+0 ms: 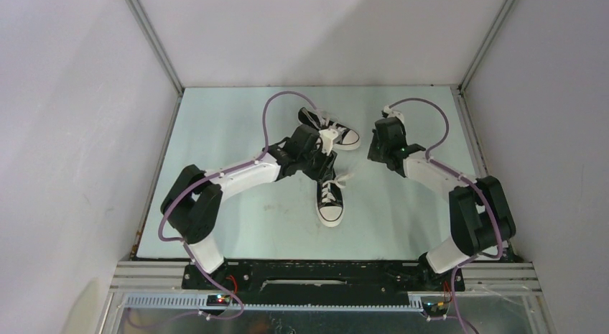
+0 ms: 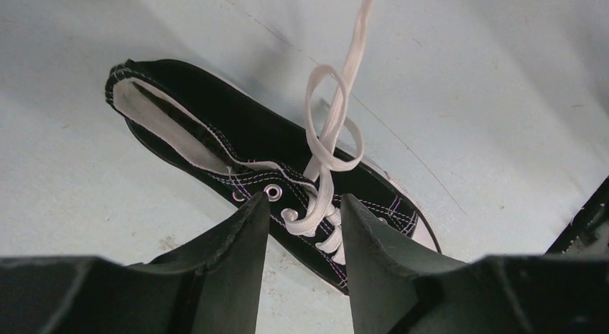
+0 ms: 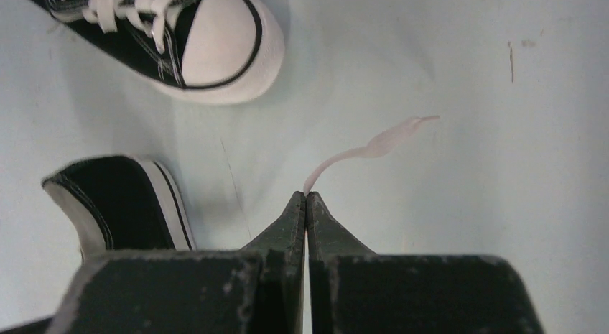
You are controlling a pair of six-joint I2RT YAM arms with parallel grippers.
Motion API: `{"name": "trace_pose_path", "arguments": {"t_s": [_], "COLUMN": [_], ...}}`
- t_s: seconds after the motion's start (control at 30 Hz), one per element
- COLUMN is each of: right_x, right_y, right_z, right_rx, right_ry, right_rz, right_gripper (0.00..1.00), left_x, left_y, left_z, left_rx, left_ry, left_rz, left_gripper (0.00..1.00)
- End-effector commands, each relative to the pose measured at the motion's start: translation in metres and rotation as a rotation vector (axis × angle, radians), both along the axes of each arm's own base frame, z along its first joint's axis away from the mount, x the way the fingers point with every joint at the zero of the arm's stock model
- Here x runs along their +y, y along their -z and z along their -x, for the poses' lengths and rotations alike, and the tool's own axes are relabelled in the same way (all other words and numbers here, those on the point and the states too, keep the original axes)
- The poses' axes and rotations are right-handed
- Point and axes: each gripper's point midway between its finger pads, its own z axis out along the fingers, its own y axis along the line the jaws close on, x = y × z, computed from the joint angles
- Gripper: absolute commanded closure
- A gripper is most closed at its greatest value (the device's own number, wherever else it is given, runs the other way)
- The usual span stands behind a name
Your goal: Tie the shoes
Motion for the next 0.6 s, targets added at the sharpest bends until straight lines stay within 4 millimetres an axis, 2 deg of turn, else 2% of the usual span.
{"name": "trace_pose_path", "arguments": {"t_s": [0.0, 0.03, 0.07, 0.1, 0.13, 0.23, 0.33, 0.37, 0.4, 0.43, 0.47, 0.5, 0.53, 0.57], "right_x": [0.004, 0.011, 0.013, 0.019, 0.024, 0.04, 0.05, 0.051, 0.055, 0.055, 0.058, 0.059, 0.06, 0.061], "right_y": [-0.024, -0.033, -0.03, -0.039, -0.04, -0.062, -0.092, -0.095, -0.109, -0.119, -0.115, -0.129, -0.127, -0.136], "right_z": [-0.032, -0.04, -0.043, -0.05, -0.053, -0.057, -0.047, -0.044, -0.036, -0.028, -0.02, -0.014, -0.008, -0.002], "right_rx": [-0.059, -0.079, -0.072, -0.089, -0.084, -0.131, -0.194, -0.205, -0.237, -0.266, -0.263, -0.301, -0.304, -0.326], "right_ry": [0.083, 0.078, 0.077, 0.07, 0.054, -0.002, -0.062, -0.078, -0.108, -0.123, -0.155, -0.173, -0.19, -0.206], "right_rz": [0.038, 0.031, 0.035, 0.023, 0.012, -0.025, -0.051, -0.056, -0.071, -0.084, -0.083, -0.1, -0.094, -0.107], "right_gripper": [1.0, 1.0, 1.0, 1.0, 1.0, 1.0, 1.0, 1.0, 1.0, 1.0, 1.0, 1.0, 1.0, 1.0], "left_x": [-0.003, -0.005, -0.003, -0.001, 0.0, 0.002, 0.002, 0.002, 0.002, 0.002, 0.002, 0.002, 0.001, 0.001], "left_y": [-0.009, -0.01, -0.007, -0.007, -0.005, -0.003, -0.001, -0.001, -0.001, -0.001, -0.002, -0.002, -0.002, -0.001], "left_z": [-0.004, -0.005, -0.004, -0.006, -0.006, -0.011, -0.012, -0.013, -0.014, -0.015, -0.016, -0.016, -0.016, -0.017], "left_rx": [-0.06, -0.068, -0.065, -0.065, -0.061, -0.044, -0.041, -0.043, -0.044, -0.047, -0.049, -0.047, -0.044, -0.041], "left_ry": [-0.013, -0.015, -0.02, -0.028, -0.032, -0.062, -0.067, -0.067, -0.069, -0.071, -0.071, -0.072, -0.069, -0.068], "left_rz": [0.064, 0.079, 0.076, 0.077, 0.074, 0.077, 0.082, 0.085, 0.085, 0.088, 0.091, 0.092, 0.094, 0.092], "left_gripper": [0.52, 0.52, 0.52, 0.52, 0.52, 0.52, 0.54, 0.55, 0.56, 0.6, 0.63, 0.67, 0.69, 0.76]}}
